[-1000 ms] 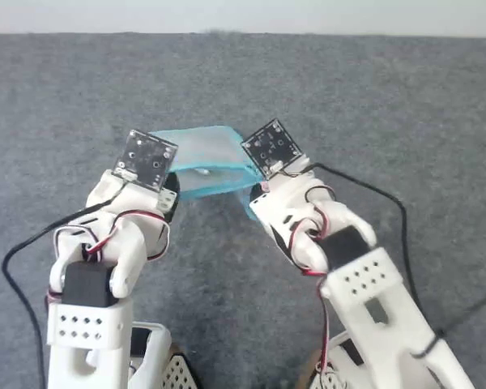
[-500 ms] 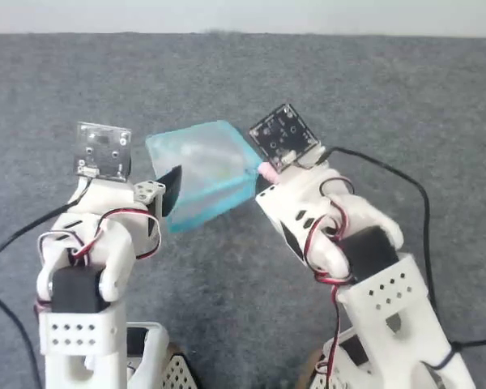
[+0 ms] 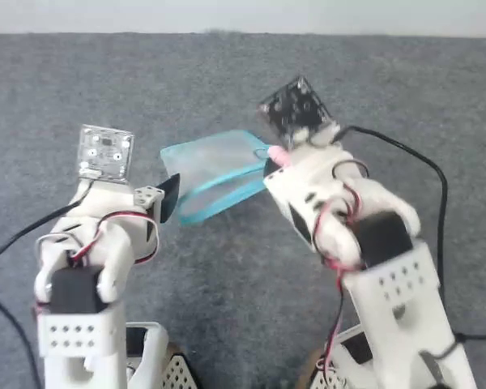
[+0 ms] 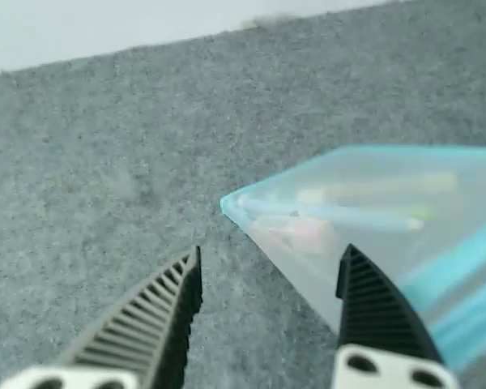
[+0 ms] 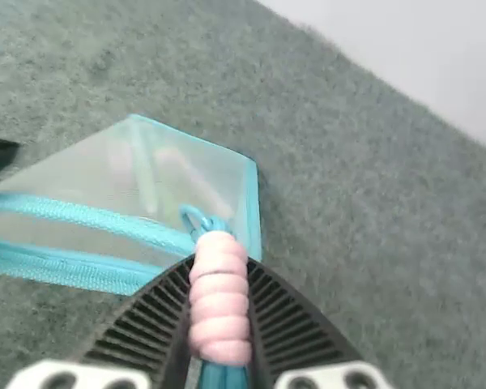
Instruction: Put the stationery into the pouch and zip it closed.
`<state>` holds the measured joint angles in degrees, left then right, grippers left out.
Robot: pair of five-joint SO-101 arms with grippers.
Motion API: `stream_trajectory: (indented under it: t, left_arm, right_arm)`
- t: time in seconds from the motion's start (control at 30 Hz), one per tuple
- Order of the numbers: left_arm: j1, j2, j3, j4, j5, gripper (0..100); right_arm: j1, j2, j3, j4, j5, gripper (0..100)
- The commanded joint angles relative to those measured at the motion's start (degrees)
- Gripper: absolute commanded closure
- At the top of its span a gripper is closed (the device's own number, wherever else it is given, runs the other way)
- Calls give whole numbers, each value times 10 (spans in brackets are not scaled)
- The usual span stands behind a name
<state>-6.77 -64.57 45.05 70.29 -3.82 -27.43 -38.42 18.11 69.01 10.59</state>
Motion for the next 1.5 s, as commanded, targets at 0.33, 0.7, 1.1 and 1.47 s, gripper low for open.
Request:
stream_trajectory:
  t: [0.33,0.7,1.1,1.47]
  left_arm:
    - [86,-13,-42,25,12,739]
    - [127,-13,-61,64,6,739]
    - [127,-13,-24,62,-10,739]
    - [127,-13,40,42,-12,739]
  right_arm:
    - [15,37,-79,39,-19,992]
    - [12,37,-71,40,-18,992]
    - [12,37,-70,40,-17,992]
    - [15,36,-91,46,-15,991]
